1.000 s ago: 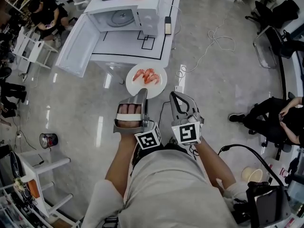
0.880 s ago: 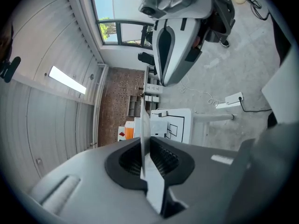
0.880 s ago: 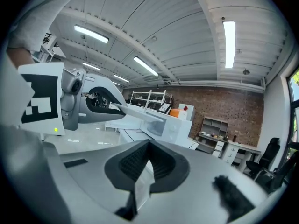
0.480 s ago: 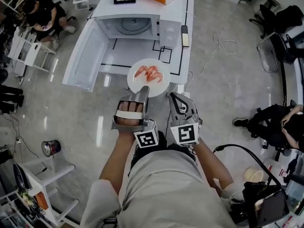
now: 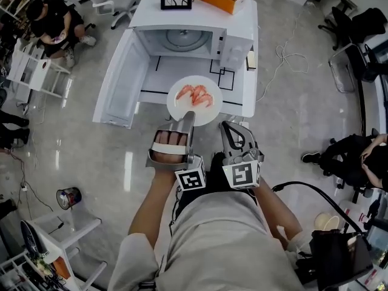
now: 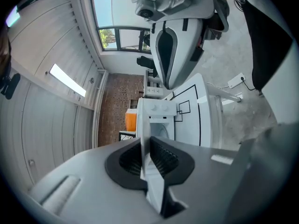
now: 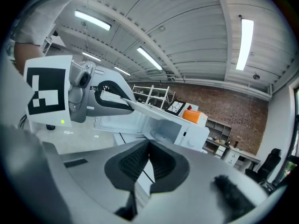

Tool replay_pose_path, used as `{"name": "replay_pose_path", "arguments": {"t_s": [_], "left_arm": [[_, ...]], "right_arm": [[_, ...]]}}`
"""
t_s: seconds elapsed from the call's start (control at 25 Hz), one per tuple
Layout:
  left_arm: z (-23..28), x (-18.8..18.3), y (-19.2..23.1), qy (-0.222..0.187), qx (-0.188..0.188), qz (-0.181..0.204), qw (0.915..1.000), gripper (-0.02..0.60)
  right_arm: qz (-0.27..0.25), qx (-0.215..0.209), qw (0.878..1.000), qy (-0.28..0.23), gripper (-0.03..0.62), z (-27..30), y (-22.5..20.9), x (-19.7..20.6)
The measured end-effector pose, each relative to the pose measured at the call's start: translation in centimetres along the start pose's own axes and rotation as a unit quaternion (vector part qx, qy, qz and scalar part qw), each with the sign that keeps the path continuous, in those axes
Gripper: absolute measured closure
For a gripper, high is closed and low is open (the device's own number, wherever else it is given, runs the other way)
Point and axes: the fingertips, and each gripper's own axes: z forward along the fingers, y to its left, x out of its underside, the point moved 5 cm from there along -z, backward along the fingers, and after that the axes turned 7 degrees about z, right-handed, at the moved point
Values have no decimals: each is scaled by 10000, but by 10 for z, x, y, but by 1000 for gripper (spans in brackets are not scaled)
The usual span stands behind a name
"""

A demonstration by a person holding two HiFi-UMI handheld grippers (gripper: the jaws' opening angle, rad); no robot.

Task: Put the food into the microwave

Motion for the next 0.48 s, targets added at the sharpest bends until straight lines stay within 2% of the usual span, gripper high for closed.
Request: {"name": "replay_pose_path", "arguments": {"t_s": [0.16, 0.36, 0.44, 0.48], "left_arm": [[15, 8, -1, 57, -18, -49, 10000, 546], [41, 17, -12, 108, 68, -27, 9999, 547], [54, 22, -13, 113, 78, 16, 9999, 546], [61, 24, -13, 118, 76, 20, 9999, 546]], "right_arm": [[-258, -97, 9996, 64, 583, 17, -2, -2], [-186, -359, 9988, 267, 583, 48, -4, 14], [-386, -483, 9973, 403, 581, 62, -6, 17], [-625, -489, 9957, 474, 555, 69, -10, 17]]}}
